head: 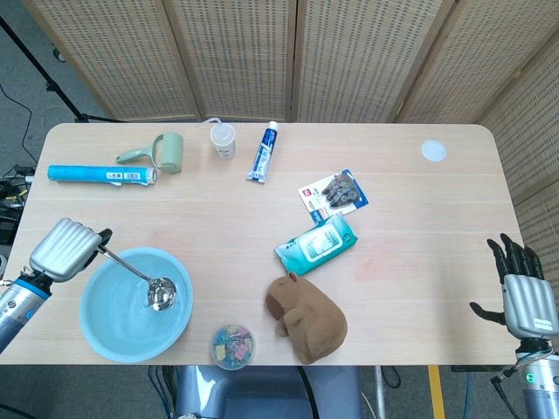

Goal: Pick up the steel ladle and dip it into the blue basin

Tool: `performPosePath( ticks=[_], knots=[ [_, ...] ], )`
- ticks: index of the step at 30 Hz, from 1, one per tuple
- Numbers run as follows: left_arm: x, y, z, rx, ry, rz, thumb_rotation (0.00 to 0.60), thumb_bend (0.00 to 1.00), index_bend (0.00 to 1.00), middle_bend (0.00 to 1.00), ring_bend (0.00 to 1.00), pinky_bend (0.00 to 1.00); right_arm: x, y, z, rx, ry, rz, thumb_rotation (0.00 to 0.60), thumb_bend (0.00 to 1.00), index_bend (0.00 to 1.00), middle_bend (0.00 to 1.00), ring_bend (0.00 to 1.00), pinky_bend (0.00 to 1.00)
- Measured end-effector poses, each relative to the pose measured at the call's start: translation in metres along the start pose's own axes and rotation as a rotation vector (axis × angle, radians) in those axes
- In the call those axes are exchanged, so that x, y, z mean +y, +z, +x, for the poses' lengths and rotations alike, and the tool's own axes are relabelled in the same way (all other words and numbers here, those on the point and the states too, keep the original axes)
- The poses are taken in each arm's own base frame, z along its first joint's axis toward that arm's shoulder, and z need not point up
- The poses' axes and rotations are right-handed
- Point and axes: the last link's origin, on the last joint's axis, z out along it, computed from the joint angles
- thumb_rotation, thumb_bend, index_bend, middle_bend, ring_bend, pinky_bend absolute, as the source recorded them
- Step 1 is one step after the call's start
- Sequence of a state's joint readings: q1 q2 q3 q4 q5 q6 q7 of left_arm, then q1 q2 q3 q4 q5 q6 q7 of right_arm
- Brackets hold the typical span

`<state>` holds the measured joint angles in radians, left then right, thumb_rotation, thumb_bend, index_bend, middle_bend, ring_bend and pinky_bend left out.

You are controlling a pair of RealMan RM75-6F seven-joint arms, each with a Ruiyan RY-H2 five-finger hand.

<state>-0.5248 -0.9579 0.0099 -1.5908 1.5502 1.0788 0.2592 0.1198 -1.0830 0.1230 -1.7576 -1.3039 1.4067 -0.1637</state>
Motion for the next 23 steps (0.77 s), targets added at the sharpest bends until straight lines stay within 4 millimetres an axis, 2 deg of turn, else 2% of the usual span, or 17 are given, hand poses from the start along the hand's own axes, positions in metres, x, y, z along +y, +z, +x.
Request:
performPosePath(
  ticks=[13,23],
  knots=[
    [-0.007,-0.014,0.018,-0.088,0.008,-0.009,0.6,0.59,0.87,0.99,0.94,1.0,-0.001,-0.001,-0.002,0.005,-0.017,0.006,0.6,0.0,0.0,0.0,0.0,0.0],
    [-0.011,-0.014,0.026,-0.106,0.029,-0.007,0.6,0.59,0.87,0.99,0.94,1.0,-0.003,-0.004,-0.004,0.004,-0.031,0.014,0.6,0.0,0.0,0.0,0.0,0.0]
  ],
)
